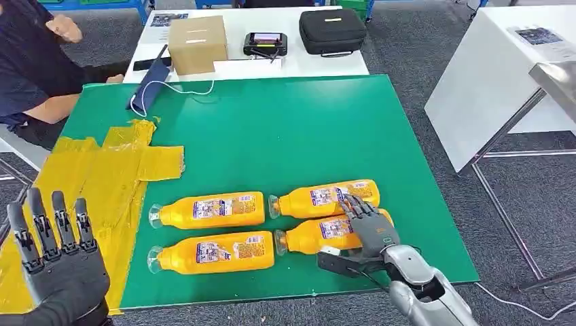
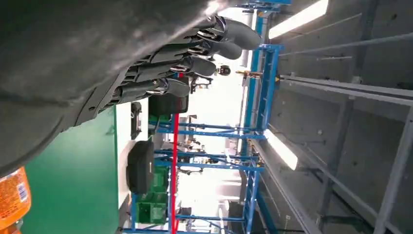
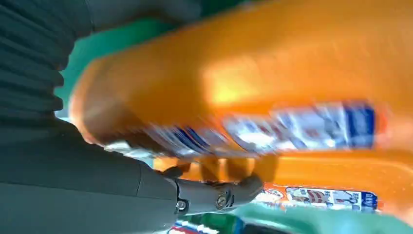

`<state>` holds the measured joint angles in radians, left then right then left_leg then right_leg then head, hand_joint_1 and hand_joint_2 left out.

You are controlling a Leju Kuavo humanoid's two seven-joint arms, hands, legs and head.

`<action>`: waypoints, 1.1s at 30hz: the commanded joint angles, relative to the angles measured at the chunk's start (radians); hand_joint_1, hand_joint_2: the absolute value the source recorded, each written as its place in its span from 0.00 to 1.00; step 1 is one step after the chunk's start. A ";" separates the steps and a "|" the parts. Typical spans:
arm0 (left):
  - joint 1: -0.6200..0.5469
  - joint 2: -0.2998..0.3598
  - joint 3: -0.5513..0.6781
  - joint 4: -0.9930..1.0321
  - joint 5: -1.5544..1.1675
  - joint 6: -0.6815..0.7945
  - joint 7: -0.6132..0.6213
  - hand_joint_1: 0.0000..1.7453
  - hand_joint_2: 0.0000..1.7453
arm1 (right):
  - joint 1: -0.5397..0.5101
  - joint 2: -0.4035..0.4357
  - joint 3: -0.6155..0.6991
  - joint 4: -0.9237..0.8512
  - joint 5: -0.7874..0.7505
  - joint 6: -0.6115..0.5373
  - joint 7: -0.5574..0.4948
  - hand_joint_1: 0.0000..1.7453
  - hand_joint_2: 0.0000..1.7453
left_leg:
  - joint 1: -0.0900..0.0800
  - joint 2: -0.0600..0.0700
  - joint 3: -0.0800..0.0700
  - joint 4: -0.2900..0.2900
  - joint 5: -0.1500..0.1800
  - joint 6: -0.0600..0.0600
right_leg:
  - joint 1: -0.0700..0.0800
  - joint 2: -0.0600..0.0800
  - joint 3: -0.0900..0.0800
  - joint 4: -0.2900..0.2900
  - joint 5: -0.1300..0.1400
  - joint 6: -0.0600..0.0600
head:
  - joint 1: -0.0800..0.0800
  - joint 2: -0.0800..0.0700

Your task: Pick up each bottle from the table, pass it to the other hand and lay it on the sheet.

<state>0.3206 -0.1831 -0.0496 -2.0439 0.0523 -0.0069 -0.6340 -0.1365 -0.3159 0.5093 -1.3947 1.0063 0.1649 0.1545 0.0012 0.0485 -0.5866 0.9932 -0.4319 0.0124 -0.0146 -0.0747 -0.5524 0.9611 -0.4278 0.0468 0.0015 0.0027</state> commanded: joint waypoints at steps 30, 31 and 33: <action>-0.019 0.046 -0.022 0.058 0.039 0.093 0.017 0.00 0.00 | 0.167 0.085 -0.097 0.021 -0.334 -0.280 -0.152 1.00 1.00 | 0.002 -0.004 0.018 -0.002 -0.003 0.001 | 0.000 0.003 0.009 -0.004 -0.003 0.000 | 0.000 0.000; -0.019 0.046 -0.022 0.058 0.039 0.093 0.017 0.00 0.00 | 0.167 0.085 -0.097 0.021 -0.334 -0.280 -0.152 1.00 1.00 | 0.002 -0.004 0.018 -0.002 -0.003 0.001 | 0.000 0.003 0.009 -0.004 -0.003 0.000 | 0.000 0.000; -0.009 0.048 -0.020 0.061 0.045 0.090 0.000 0.00 0.00 | 0.224 0.108 -0.156 -0.088 -0.495 -0.273 -0.226 1.00 1.00 | 0.002 -0.004 0.018 -0.002 -0.003 0.001 | 0.000 0.004 0.009 -0.004 -0.003 0.000 | 0.000 0.000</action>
<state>0.2831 -0.1511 -0.0645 -2.0146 0.0988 0.0740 -0.6168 -0.1102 -0.4443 0.6469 -1.3706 0.9077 0.0346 0.2096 0.0016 0.0478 -0.5688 0.9927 -0.4365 0.0147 -0.0157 -0.0747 -0.5440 0.9593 -0.4318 0.0488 0.0019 0.0027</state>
